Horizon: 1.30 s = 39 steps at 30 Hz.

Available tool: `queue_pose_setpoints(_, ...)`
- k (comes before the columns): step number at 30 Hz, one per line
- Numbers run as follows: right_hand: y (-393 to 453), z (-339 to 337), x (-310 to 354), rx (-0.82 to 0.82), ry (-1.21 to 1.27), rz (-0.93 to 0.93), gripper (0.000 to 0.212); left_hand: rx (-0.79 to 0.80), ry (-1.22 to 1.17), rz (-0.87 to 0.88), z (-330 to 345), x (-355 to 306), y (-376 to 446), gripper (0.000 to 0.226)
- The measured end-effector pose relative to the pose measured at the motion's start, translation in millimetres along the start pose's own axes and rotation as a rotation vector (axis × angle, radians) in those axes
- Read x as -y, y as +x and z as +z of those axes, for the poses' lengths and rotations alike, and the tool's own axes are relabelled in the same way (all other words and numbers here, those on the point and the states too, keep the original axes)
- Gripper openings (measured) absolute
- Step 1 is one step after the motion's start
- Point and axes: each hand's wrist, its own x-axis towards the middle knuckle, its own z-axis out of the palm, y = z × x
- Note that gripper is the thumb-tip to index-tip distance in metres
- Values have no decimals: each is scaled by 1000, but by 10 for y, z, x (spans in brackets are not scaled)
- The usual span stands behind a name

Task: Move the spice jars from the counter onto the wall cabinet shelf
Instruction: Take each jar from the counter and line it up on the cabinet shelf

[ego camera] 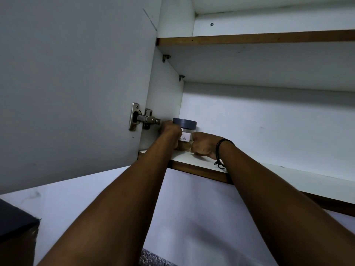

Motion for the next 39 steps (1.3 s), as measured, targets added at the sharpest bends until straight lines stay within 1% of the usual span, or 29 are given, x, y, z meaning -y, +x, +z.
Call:
queue_pose_setpoints(1,-18,11,-6,-15,18,-9,30,-6,6,-18,-8,6,-13,20)
queue_pose_setpoints(3,-83,16,8,-33,15,-22,29,-2,18,-21,-21,8,-31,18)
queue_pose_setpoints(5,-152,-1,37,-57,24,-46,26,-13,69,14,-51,16,-72,28)
queue_pose_setpoints(7,-244,-17,67,-95,32,-64,32,-16,71,44,-100,23,-153,29)
queue_pose_setpoints(10,-408,-6,99,-152,42,-70,35,-49,114,61,-146,24,-356,28)
queue_pose_setpoints(12,-549,17,104,-192,48,-60,30,-38,126,93,-181,17,-551,26)
queue_pose_setpoints(13,-631,25,109,-218,38,-57,20,-22,108,129,-204,21,-683,26)
queue_pose_setpoints(14,-743,36,116,-255,36,-63,8,-1,69,171,-233,40,-835,26)
queue_pose_setpoints(15,-854,53,121,-309,45,-67,12,15,37,218,-259,59,-1003,24)
queue_pose_setpoints(16,-947,72,125,-389,59,-89,21,23,14,272,-282,86,-1157,21)
queue_pose_setpoints(17,-1077,107,134,-467,84,-107,25,34,1,324,-315,126,-1336,19)
queue_pose_setpoints(19,-1385,239,170,-617,128,-155,28,69,-28,436,-388,267,-1668,24)
queue_pose_setpoints(21,-1698,453,165,-690,164,-207,32,125,-54,491,-455,484,-1982,28)
queue_pose_setpoints(24,-2160,903,59,-630,243,-207,34,177,-10,471,-522,940,-2394,29)
queue_pose_setpoints(27,-2598,1519,-148,-499,302,-62,38,222,70,372,-575,1551,-2793,27)
queue_pose_setpoints(31,-3292,2496,-455,-325,309,102,35,353,241,245,-754,2571,-3435,30)
queue_pose_setpoints(32,-3488,2740,-524,-268,289,126,35,380,291,222,-823,2831,-3615,31)
queue_pose_setpoints(35,-4092,3410,-694,-59,278,241,44,485,404,128,-979,3545,-4131,32)
queue_pose_setpoints(39,-4754,4012,-809,141,290,317,51,609,487,57,-1139,4197,-4690,33)
